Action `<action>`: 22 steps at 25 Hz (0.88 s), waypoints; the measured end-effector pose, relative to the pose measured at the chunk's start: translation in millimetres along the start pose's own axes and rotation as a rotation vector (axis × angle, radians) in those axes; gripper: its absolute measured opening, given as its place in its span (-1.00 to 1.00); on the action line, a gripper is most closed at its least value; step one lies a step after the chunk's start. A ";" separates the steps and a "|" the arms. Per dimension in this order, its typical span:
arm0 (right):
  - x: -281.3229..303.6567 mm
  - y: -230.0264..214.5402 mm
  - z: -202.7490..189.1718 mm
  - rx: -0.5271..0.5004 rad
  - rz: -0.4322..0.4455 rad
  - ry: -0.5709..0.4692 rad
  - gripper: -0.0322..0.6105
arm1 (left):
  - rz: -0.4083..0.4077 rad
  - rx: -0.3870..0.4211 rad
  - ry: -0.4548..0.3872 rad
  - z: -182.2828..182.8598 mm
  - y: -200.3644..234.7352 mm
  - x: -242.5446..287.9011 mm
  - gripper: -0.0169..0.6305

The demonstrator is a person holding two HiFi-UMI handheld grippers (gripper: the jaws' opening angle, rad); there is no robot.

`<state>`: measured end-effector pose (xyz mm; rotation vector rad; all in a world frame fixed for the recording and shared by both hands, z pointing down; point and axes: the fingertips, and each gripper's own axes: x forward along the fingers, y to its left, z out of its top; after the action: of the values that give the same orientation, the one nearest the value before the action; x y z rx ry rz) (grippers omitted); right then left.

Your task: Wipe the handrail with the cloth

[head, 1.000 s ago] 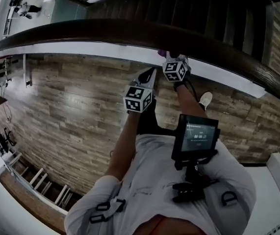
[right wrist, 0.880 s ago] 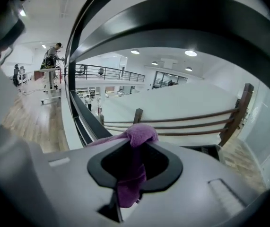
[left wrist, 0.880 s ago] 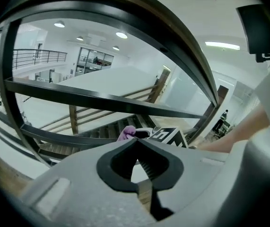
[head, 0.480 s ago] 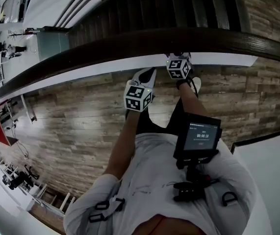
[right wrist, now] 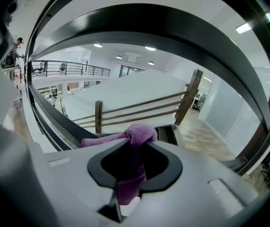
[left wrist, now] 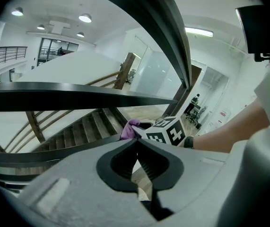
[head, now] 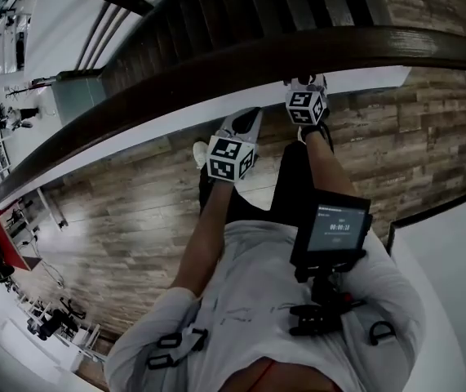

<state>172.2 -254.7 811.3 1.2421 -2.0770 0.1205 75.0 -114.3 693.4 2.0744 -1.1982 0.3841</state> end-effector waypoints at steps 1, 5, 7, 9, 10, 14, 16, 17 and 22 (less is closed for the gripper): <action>-1.2 -18.4 -7.7 0.003 -0.013 0.000 -0.74 | -0.014 0.008 0.002 1.0 -11.9 13.4 -0.94; -3.6 -79.4 -25.6 0.012 -0.057 0.005 -0.75 | -0.116 0.039 -0.031 15.9 -55.7 52.7 -0.94; -3.7 -109.1 -34.9 0.023 -0.084 0.011 -0.75 | -0.145 0.045 -0.036 21.5 -72.5 70.7 -0.94; -4.4 -141.0 -46.1 0.031 -0.112 0.013 -0.75 | -0.164 0.056 -0.029 24.2 -88.4 89.9 -0.94; -4.7 -156.8 -51.1 0.030 -0.124 0.012 -0.74 | -0.174 0.065 -0.024 25.3 -96.1 99.2 -0.94; -4.8 -225.3 -70.6 0.070 -0.190 0.012 -0.75 | -0.203 0.107 0.011 26.8 -118.1 134.3 -0.94; -5.3 -261.0 -84.0 0.110 -0.228 0.020 -0.75 | -0.202 0.113 0.031 26.3 -124.3 147.9 -0.94; -5.5 -278.5 -90.1 0.129 -0.243 0.026 -0.75 | -0.197 0.113 0.038 27.3 -127.0 153.4 -0.94; -0.6 -358.3 -107.4 0.237 -0.251 0.039 -0.74 | -0.182 0.140 0.044 42.6 -144.0 172.8 -0.94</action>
<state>515.8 -401.8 797.2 1.6196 -1.8963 0.2798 284.2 -207.0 699.1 2.2613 -0.9717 0.4358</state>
